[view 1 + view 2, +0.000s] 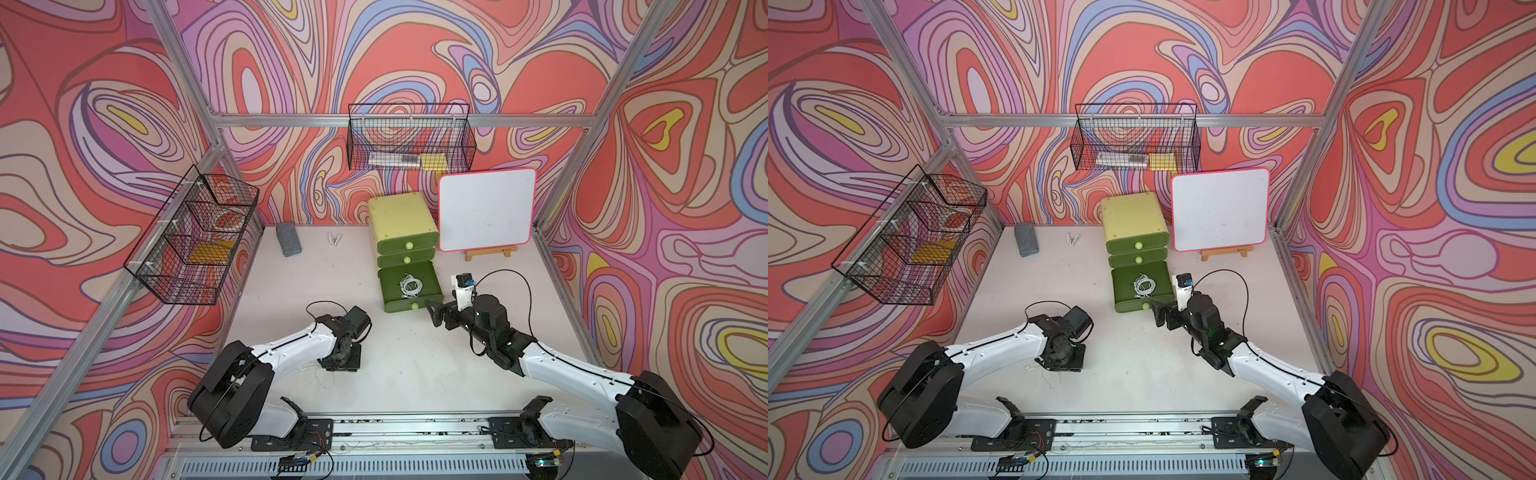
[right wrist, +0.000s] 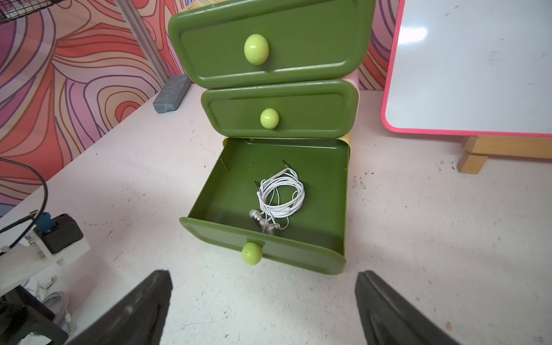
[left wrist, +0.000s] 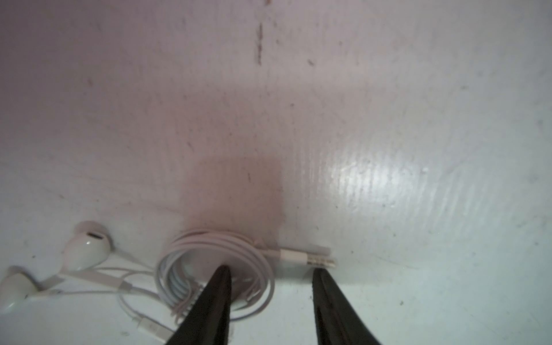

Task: Place the wired earphones into the drawer by color
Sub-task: Pick up the wired earphones from the center of the board.

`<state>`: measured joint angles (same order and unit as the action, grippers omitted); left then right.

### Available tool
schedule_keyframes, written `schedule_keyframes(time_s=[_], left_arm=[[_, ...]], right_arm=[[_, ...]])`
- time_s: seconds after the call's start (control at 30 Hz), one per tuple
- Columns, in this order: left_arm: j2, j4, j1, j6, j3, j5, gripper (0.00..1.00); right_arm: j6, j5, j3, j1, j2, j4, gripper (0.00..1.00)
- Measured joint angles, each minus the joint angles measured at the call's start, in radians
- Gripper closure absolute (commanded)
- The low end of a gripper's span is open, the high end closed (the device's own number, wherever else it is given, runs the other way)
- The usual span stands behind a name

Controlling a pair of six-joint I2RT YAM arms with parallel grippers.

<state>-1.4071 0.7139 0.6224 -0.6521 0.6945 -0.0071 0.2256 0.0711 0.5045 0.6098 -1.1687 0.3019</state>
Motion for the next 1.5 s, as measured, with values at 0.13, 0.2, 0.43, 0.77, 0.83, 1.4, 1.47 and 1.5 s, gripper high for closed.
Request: schedule_keyframes(time_s=[0.13,0.2,0.43,0.77,0.83,1.4,1.47,1.5], left_arm=[[-0.002,0.000,0.001,0.003,0.000,-0.005,0.69],[-0.003,0.000,0.001,0.005,0.002,-0.007,0.71],[-0.007,0.000,0.001,0.009,0.005,-0.008,0.82],[-0.010,-0.003,0.001,0.010,0.008,-0.007,0.95],[-0.010,-0.003,0.001,0.010,0.008,-0.007,0.97],[0.046,0.008,0.001,0.009,0.019,-0.047,1.00],[0.084,0.017,0.001,0.009,0.031,-0.059,1.00],[0.097,0.020,0.001,0.009,0.036,-0.063,1.00]], right_arm=[[0.000,0.000,0.000,0.000,0.000,0.000,0.02],[0.000,0.000,0.000,0.000,0.000,0.000,0.02],[0.000,0.001,0.000,0.000,0.000,0.000,0.02],[0.000,0.004,0.000,0.000,0.000,0.000,0.02],[0.000,0.004,0.000,0.000,0.000,0.000,0.02],[0.000,0.015,0.000,0.000,0.000,0.000,0.02],[0.000,0.019,0.000,0.000,0.002,0.000,0.02],[0.000,0.019,0.000,0.000,0.003,0.000,0.02]])
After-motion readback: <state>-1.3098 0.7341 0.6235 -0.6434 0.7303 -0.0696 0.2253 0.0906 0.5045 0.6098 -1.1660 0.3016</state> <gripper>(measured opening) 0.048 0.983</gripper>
